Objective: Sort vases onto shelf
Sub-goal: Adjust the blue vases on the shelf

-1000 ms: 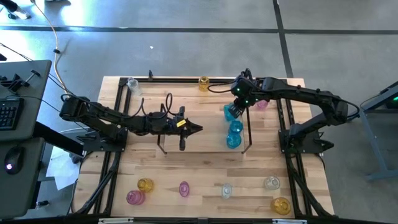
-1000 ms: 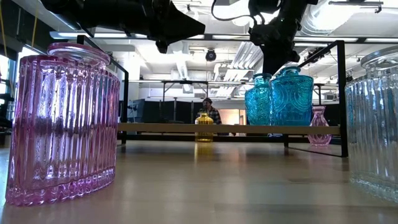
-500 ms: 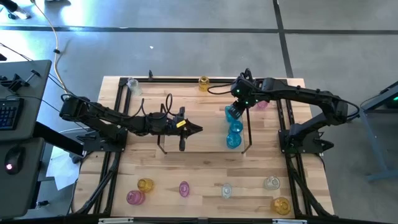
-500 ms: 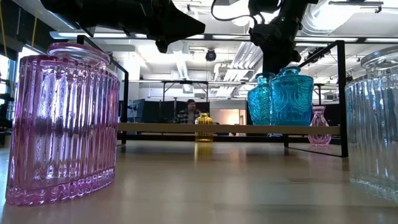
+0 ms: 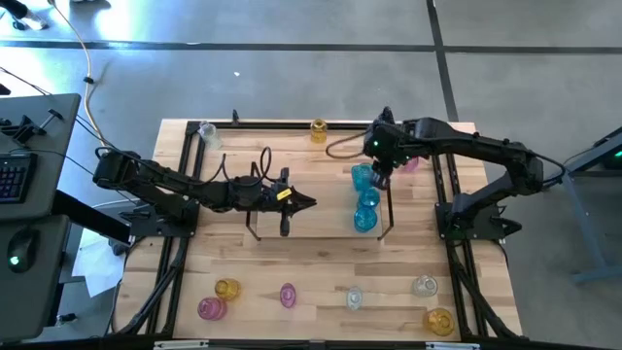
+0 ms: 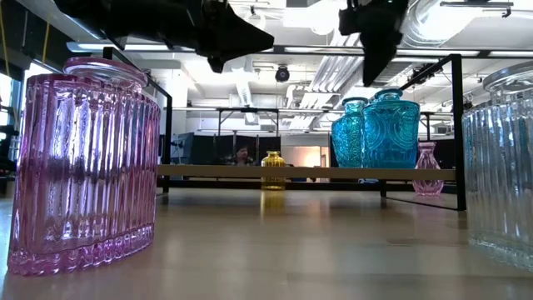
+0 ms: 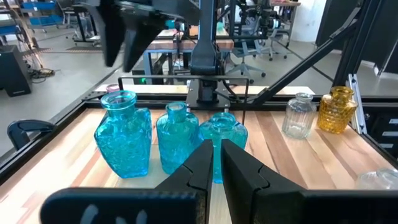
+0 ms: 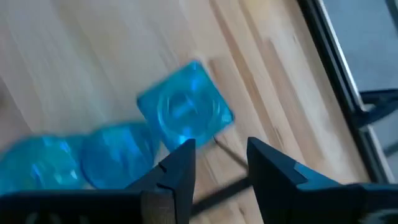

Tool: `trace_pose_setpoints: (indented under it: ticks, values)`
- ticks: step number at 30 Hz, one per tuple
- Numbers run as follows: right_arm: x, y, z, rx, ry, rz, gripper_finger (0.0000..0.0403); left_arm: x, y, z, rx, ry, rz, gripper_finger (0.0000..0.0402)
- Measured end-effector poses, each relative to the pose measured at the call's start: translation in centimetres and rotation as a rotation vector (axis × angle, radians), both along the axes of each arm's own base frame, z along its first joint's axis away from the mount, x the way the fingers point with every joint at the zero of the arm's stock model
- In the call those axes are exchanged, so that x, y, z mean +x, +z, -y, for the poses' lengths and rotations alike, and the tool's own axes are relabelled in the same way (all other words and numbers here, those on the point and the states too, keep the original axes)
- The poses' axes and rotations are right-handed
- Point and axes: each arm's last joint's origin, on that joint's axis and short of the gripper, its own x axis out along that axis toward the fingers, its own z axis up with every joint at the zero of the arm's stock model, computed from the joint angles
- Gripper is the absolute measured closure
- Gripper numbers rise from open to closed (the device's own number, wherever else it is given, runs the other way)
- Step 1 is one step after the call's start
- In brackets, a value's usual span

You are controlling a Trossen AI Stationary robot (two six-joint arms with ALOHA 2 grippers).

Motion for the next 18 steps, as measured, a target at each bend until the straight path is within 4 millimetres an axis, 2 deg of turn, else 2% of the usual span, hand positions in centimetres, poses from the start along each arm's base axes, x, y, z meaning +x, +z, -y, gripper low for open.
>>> trace_pose_setpoints:
  ticks: [5, 14, 18]
  values:
    - [-0.2, -0.4, -1.4, -0.010, 0.059, -0.078, 0.0301, -0.1, 0.2, 0.1, 0.004, -0.005, 0.008, 0.0381]
    - [0.0, -0.5, -2.5, 0.029, 0.126, -0.073, 0.0392, -1.7, 2.3, 0.0, 0.030, -0.008, 0.020, 0.0381]
    - [0.1, -1.8, -2.6, 0.024, 0.160, -0.100, 0.0397, -2.4, 2.9, 0.0, 0.030, -0.008, 0.016, 0.0381]
